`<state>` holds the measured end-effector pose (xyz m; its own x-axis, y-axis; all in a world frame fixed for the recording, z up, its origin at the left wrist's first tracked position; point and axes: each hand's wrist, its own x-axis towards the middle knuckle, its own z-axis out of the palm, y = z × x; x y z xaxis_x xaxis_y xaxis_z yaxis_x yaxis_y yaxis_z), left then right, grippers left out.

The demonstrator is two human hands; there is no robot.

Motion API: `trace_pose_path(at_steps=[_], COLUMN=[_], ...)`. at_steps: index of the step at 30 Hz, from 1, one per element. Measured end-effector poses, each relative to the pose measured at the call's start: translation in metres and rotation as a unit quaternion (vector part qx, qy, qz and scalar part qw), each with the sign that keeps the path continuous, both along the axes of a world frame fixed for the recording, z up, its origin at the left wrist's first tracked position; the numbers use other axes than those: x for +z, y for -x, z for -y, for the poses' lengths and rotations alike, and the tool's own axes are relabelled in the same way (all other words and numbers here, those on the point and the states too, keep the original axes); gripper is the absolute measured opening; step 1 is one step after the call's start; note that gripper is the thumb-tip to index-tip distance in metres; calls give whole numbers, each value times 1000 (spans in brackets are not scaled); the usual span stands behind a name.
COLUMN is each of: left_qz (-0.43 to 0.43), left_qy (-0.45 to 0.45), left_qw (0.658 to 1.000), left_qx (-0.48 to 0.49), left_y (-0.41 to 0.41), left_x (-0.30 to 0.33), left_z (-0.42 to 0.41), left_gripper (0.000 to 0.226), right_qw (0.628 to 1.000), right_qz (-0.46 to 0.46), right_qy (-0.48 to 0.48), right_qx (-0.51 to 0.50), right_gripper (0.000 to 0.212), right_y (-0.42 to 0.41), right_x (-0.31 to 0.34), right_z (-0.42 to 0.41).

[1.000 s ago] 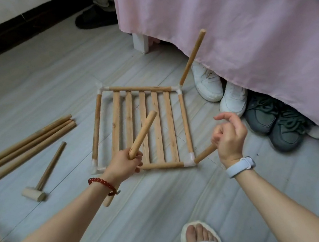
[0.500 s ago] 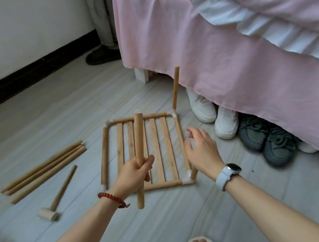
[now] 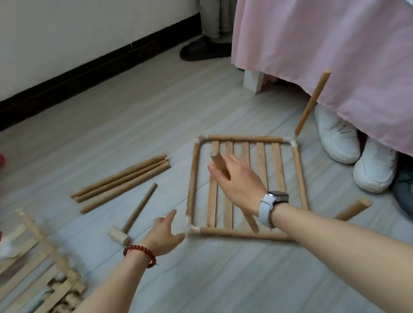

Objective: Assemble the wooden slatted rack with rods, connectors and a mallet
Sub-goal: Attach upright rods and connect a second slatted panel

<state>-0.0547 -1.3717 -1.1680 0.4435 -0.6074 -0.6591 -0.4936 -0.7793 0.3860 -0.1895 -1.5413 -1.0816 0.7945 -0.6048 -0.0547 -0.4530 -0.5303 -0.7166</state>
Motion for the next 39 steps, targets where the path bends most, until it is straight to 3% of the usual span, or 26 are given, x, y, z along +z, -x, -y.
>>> trace_pose_path(at_steps=[4,7,10,14,16,22,28,33,39], left_qz=[-40,-3,-77,-122,-114,-102,-80,-33,-75], left_qy=[47,126,155,141,138,141,182,198,189], left_qw=[994,984,972,975,976,976,973,977,976], left_qx=[92,125,161,117,124,130,120,68,73], left_y=[-8,2,23,41,39,33,42,48,56], left_x=[-55,-75,-83,-90,-87,-80,-78,-82,-89], left_z=[4,16,9,-9,-9,-10,-5,-5,-13], left_gripper=[60,33,19,32,39,43,42,46,55], right_qw=[995,981,961,968,976,974,989,990,991], right_qz=[15,76,128,92,63,128,101,95,90], right_qy=[-50,-130,-201,-214,-196,-183,-104,-100,-54], right_qx=[-79,-121,-141,-99,-66,-43,17,23,79], right_gripper=[31,33,41,31,39,30,27,33,50], right_y=[-5,-8,-1,19,26,26,19,29,42], right_x=[-27,-36,-49,-64,-66,-55,-54,-53,-55], right_z=[11,15,11,-5,-13,-20,-18,-19,-26])
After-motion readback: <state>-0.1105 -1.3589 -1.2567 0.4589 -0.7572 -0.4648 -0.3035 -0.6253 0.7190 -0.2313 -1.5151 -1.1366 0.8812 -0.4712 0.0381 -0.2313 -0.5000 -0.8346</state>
